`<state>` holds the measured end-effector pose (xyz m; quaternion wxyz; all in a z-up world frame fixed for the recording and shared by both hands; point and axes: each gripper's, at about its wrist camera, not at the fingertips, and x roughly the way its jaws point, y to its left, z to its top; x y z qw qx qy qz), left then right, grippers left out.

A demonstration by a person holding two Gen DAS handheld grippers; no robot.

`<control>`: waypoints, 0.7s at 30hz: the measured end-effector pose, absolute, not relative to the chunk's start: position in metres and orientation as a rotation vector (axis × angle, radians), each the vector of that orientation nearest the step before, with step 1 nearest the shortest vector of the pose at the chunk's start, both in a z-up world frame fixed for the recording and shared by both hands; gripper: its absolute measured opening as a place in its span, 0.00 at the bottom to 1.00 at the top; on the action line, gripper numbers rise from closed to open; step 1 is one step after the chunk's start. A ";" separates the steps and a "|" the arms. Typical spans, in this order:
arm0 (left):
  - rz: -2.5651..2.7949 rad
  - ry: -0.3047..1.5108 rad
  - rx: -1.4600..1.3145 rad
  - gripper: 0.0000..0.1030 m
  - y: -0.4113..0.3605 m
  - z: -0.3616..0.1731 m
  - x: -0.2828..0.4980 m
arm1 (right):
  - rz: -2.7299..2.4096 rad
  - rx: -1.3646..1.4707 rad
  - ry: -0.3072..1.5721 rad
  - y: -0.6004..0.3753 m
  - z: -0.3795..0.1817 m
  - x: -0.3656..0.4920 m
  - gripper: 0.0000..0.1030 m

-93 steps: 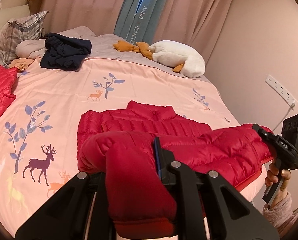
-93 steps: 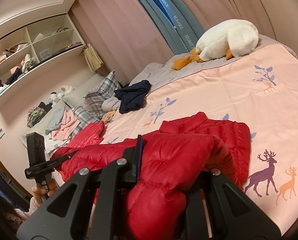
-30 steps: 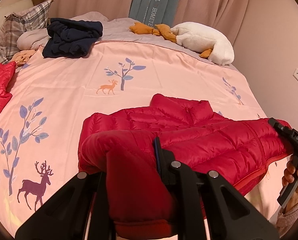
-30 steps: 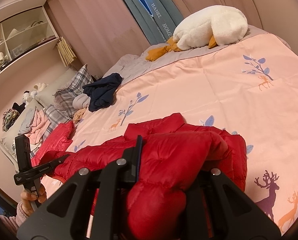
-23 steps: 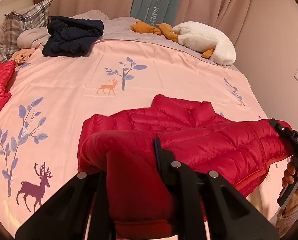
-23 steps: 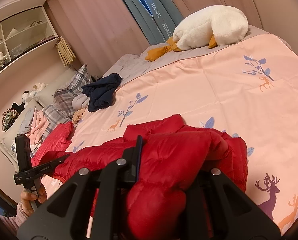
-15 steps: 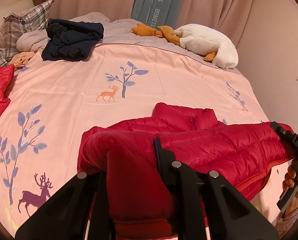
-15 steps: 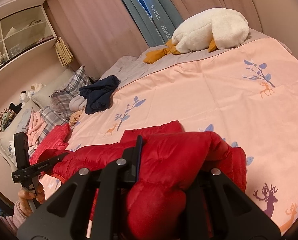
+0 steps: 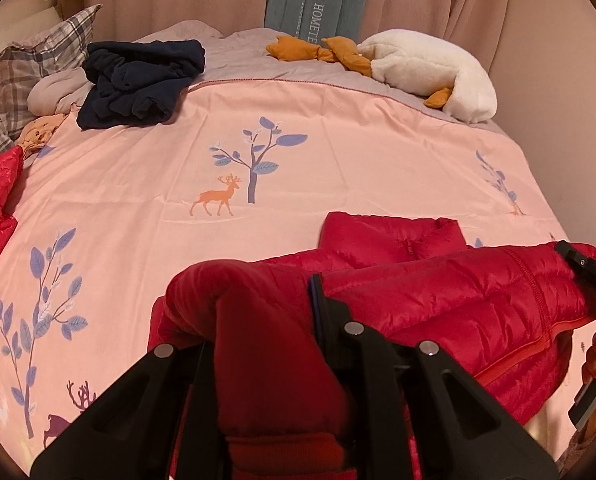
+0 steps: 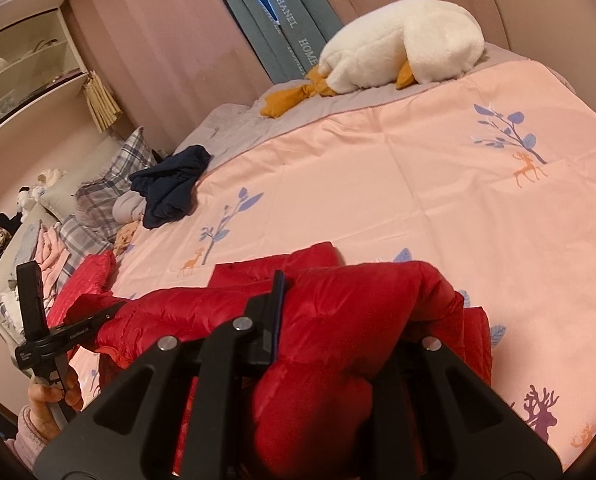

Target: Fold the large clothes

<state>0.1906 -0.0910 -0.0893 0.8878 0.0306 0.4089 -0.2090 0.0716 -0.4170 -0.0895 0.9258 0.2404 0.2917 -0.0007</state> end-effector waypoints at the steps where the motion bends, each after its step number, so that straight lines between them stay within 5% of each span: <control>1: -0.432 0.851 0.066 0.16 -0.092 -0.090 0.192 | -0.007 0.492 0.604 -0.418 -0.092 0.074 0.13; 21: -0.404 0.852 0.117 0.18 -0.104 -0.113 0.203 | -0.027 0.469 0.646 -0.419 -0.113 0.090 0.13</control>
